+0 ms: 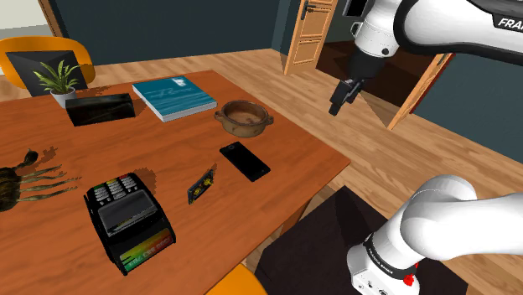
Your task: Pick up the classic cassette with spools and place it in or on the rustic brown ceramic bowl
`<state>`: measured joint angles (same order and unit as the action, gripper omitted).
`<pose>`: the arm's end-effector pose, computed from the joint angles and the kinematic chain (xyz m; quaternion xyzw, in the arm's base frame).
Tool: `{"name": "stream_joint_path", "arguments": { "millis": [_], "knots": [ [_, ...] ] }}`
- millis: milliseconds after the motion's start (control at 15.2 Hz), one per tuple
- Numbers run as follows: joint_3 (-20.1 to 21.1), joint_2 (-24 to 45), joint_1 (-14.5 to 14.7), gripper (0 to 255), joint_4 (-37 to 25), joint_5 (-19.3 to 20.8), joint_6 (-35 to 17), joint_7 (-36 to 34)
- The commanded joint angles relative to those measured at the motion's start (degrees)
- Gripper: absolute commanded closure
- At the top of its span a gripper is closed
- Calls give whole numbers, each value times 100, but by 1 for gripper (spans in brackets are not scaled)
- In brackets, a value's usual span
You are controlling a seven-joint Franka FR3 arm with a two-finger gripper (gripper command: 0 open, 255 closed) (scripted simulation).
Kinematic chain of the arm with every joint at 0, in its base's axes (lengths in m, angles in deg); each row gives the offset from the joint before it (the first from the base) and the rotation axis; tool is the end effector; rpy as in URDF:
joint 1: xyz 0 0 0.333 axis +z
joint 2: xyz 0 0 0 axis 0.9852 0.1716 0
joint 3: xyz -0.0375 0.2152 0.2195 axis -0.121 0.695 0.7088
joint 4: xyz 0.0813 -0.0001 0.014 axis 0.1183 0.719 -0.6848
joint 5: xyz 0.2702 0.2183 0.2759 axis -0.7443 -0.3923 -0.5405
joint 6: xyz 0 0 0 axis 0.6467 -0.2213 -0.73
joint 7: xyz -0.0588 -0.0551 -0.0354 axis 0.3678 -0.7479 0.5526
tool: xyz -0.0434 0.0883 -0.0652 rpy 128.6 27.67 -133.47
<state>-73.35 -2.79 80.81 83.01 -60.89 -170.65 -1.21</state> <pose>0.3633 0.0163 0.5702 0.9953 0.0587 0.0509 0.0571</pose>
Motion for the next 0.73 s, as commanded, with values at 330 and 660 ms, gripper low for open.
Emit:
{"name": "stream_joint_path", "arguments": {
  "millis": [330, 660],
  "knots": [
    [794, -175, -69, 0, 430, -605, -121, -1545],
    [1655, -6, -149, 0, 572, -1263, -364, -3101]
  ]
}}
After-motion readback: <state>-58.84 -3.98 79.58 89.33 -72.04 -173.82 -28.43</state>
